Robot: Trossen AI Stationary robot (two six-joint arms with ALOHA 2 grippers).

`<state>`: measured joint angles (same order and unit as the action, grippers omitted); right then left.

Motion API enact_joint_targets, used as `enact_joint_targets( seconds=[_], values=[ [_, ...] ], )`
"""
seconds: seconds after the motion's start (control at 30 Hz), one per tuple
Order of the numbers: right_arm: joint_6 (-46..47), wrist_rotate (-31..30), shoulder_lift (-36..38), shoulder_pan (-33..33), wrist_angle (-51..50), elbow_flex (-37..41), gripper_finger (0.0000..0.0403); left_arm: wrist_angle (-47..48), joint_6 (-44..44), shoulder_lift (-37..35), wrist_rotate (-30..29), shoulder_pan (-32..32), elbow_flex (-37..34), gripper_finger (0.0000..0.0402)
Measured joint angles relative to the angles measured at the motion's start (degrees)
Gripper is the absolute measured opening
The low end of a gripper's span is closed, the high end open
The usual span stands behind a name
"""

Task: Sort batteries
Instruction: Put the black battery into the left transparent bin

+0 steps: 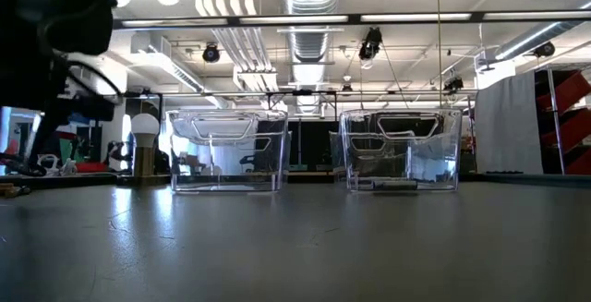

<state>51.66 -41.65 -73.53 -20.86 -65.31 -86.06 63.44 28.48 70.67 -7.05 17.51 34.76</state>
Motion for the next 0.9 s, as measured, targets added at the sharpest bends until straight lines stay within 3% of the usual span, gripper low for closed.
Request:
enact_joint_targets(
  seconds=[0.23,0.9],
  values=[
    [1.84,-0.99,-0.36,0.11,1.81,-0.35,0.0176,-3.35,1.71,0.62,-0.82,-0.53,-1.63,0.0145],
    [6.95,0.69,-4.58,0.00,6.25,-0.50,0.0167,-9.06,3.76,10.04,0.57,-3.31,-2.55,0.0104]
  ],
)
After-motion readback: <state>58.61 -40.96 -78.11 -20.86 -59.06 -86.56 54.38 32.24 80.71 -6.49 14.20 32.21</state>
